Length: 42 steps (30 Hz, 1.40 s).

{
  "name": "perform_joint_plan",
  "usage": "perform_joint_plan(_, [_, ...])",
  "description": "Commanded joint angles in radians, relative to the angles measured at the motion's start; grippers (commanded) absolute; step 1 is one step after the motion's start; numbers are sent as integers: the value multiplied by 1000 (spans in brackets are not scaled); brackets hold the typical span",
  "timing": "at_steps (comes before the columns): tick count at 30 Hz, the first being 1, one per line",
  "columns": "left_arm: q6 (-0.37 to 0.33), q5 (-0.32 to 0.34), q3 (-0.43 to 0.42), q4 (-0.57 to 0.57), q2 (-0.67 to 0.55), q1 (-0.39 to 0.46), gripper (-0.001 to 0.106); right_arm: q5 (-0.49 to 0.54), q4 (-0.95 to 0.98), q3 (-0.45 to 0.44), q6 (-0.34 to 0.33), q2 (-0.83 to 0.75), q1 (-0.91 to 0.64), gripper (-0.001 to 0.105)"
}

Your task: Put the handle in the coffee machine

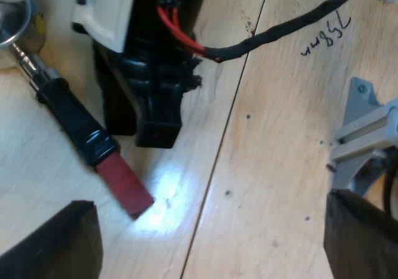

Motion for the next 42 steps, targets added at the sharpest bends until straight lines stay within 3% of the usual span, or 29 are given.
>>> perform_joint_plan(1, [1, -31, -24, 20, -34, -3, 74, -16, -66, -21, 14, 17, 1, 0])
perform_joint_plan(9, [1, -31, -40, 33, -71, -3, 74, -19, -130, -75, 35, 90, 1, 0])
perform_joint_plan(20, [1, -72, -40, 34, -71, -3, 74, 5, -86, -78, 35, 55, 1, 0])
perform_joint_plan(24, [1, -85, -40, 34, -71, -3, 74, 63, 25, -78, 35, 13, 1, 0])
perform_joint_plan(36, [-7, -106, -40, 30, -71, -3, 74, 93, 316, -78, 32, -173, 1, 0])
perform_joint_plan(42, [-7, -144, -40, 28, -71, -3, 74, 244, 398, -78, 18, -300, 1, 0])
